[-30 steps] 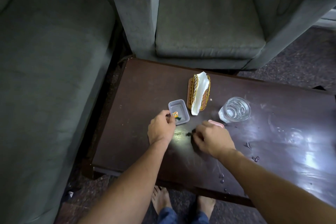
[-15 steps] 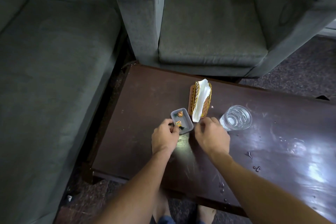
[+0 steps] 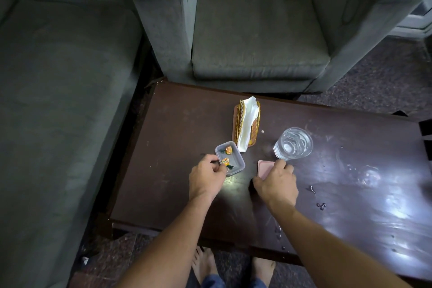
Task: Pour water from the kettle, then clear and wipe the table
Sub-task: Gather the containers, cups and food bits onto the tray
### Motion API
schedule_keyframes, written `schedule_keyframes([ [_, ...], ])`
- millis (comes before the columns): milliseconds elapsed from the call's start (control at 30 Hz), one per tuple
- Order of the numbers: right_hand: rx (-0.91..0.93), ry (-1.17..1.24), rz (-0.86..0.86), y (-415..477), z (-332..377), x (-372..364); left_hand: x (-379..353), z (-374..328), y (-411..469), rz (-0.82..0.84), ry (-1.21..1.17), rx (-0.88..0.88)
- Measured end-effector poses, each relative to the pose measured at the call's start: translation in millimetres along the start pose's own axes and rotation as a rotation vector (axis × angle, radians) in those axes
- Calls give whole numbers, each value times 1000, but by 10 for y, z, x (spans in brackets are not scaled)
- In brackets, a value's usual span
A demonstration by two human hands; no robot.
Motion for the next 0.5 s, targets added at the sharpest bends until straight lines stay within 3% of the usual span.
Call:
schedule_keyframes([
  [133, 46, 86, -39, -85, 93, 75, -13, -20, -18, 10, -10, 16],
  [367, 399, 473, -266, -458, 422, 306, 118, -32, 20, -46, -9, 38],
  [500, 454, 592, -250, -540, 543, 216, 212, -125, 93, -72, -54, 10],
])
Point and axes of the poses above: each hand's wrist, its own y-axis towards the middle knuckle, its own x-axis out of the back of the hand, z = x × y, the point moved 8 cm from there along y, towards the middle knuckle, and after that the axes turned 5 degrees about y, right-handed, at the moved point
